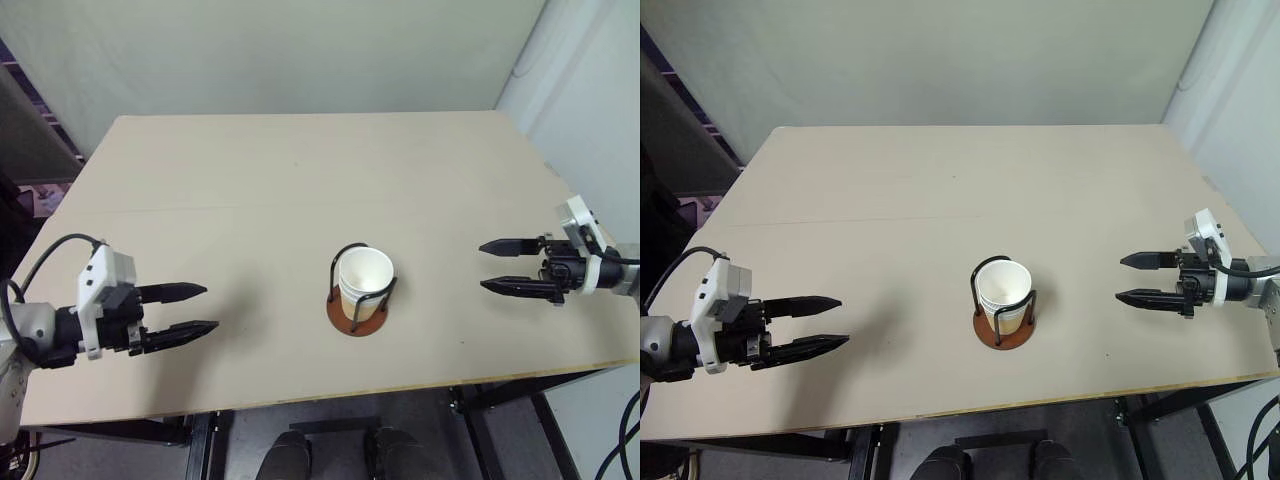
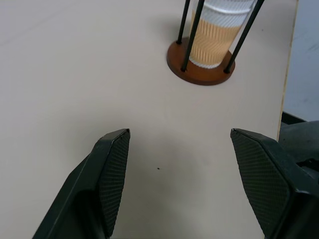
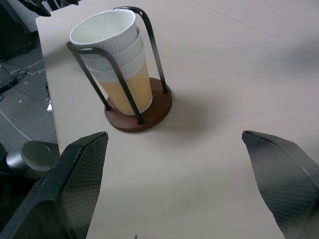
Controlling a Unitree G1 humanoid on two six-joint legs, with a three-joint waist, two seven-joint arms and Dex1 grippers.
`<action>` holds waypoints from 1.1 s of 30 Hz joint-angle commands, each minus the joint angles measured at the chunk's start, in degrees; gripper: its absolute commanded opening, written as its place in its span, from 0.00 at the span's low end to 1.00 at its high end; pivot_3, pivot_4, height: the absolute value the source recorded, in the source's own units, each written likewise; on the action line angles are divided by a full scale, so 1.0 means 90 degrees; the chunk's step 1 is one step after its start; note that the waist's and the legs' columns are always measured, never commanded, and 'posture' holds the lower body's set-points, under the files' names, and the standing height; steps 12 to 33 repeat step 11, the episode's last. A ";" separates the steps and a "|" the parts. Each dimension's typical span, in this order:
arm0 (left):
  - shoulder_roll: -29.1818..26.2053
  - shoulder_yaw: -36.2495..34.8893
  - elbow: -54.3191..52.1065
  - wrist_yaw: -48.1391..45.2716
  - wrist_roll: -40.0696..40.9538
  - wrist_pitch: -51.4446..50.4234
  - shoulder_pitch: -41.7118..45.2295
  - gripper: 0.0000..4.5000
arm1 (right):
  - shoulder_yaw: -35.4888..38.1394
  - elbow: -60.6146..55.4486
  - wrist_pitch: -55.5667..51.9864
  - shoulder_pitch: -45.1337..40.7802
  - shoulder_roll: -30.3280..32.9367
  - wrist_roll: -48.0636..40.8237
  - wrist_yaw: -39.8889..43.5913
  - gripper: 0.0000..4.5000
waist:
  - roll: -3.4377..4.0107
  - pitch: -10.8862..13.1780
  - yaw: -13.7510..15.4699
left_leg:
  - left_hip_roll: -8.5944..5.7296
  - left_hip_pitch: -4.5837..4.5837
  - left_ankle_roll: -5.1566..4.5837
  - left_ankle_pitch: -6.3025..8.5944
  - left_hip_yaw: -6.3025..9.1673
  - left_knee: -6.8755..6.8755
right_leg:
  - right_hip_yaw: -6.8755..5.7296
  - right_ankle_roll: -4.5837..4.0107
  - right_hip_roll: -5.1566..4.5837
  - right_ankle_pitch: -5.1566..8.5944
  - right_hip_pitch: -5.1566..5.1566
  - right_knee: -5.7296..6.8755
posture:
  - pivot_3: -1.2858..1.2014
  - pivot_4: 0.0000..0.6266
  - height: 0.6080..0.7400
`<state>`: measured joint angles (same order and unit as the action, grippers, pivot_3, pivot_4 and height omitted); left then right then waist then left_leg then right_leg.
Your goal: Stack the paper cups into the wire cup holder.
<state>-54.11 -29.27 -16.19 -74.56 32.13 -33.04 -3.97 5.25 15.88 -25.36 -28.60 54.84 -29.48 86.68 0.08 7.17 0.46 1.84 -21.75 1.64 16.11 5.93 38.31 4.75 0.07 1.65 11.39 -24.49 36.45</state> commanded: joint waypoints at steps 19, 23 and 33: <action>-0.0205 0.0351 -0.0043 0.0409 0.0031 0.0084 0.0132 0.76 | 0.0015 -0.0044 0.0071 -0.0216 -0.0177 0.0119 -0.0028 1.00 | 0.0001 0.0000 -0.0046 | -0.0001 0.0010 0.0002 -0.0011 -0.0002 -0.0004 | 0.0006 -0.0013 0.0003 -0.0009 0.0001 0.0007 | 0.52 0.24 1.00; -0.0205 0.0351 -0.0043 0.0409 0.0031 0.0084 0.0132 0.76 | 0.0015 -0.0044 0.0071 -0.0216 -0.0177 0.0119 -0.0028 1.00 | 0.0001 0.0000 -0.0046 | -0.0001 0.0010 0.0002 -0.0011 -0.0002 -0.0004 | 0.0006 -0.0013 0.0003 -0.0009 0.0001 0.0007 | 0.52 0.24 1.00; -0.0205 0.0351 -0.0043 0.0409 0.0031 0.0084 0.0132 0.76 | 0.0015 -0.0044 0.0071 -0.0216 -0.0177 0.0119 -0.0028 1.00 | 0.0001 0.0000 -0.0046 | -0.0001 0.0010 0.0002 -0.0011 -0.0002 -0.0004 | 0.0006 -0.0013 0.0003 -0.0009 0.0001 0.0007 | 0.52 0.24 1.00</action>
